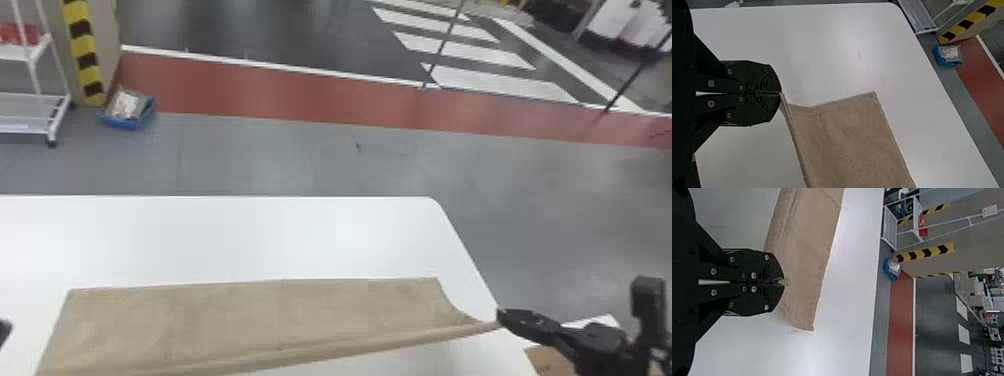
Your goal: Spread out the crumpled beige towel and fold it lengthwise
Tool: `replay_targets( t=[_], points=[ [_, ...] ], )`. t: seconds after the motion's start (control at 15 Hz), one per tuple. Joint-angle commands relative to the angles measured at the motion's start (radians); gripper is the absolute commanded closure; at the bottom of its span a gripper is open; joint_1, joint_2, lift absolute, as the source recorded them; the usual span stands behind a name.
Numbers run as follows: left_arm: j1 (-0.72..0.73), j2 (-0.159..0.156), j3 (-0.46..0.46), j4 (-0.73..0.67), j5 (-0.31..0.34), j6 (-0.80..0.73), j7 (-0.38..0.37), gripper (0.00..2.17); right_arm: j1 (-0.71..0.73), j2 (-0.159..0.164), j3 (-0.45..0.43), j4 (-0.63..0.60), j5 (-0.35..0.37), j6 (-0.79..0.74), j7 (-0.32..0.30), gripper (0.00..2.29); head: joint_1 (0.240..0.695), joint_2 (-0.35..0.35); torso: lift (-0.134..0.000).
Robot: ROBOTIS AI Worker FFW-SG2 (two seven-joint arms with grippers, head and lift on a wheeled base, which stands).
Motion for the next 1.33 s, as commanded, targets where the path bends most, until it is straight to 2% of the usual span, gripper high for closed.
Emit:
replay_targets(
  t=[0.0,0.2,0.53,0.8,1.07,1.27],
  points=[
    [-0.039,-0.003,-0.006,0.0,-0.003,0.001,-0.012,2.09,-0.054,-0.008,0.005,0.038,0.012,0.027,0.005,1.15,0.695,-0.35,0.0],
    [-0.094,-0.009,-0.056,0.032,-0.018,0.001,-0.026,2.09,-0.15,-0.024,0.037,0.156,0.041,0.012,0.004,1.15,0.695,-0.35,0.0],
    [-0.212,-0.03,-0.096,0.169,-0.018,0.001,-0.043,2.09,-0.272,-0.047,0.049,0.305,0.069,-0.019,-0.086,1.15,0.695,-0.35,0.0],
    [-0.342,-0.065,-0.142,0.304,-0.014,0.001,-0.04,2.09,-0.328,-0.072,0.046,0.397,0.069,-0.031,-0.147,1.15,0.695,-0.35,0.0],
    [-0.459,-0.115,-0.213,0.462,-0.017,0.001,-0.026,2.09,-0.365,-0.072,0.042,0.434,0.069,-0.028,-0.207,1.15,0.695,-0.35,0.0],
    [-0.507,-0.136,-0.228,0.56,-0.006,0.001,-0.001,2.09,-0.394,-0.069,0.046,0.471,0.07,-0.028,-0.27,1.15,0.695,-0.35,0.0]
  ],
)
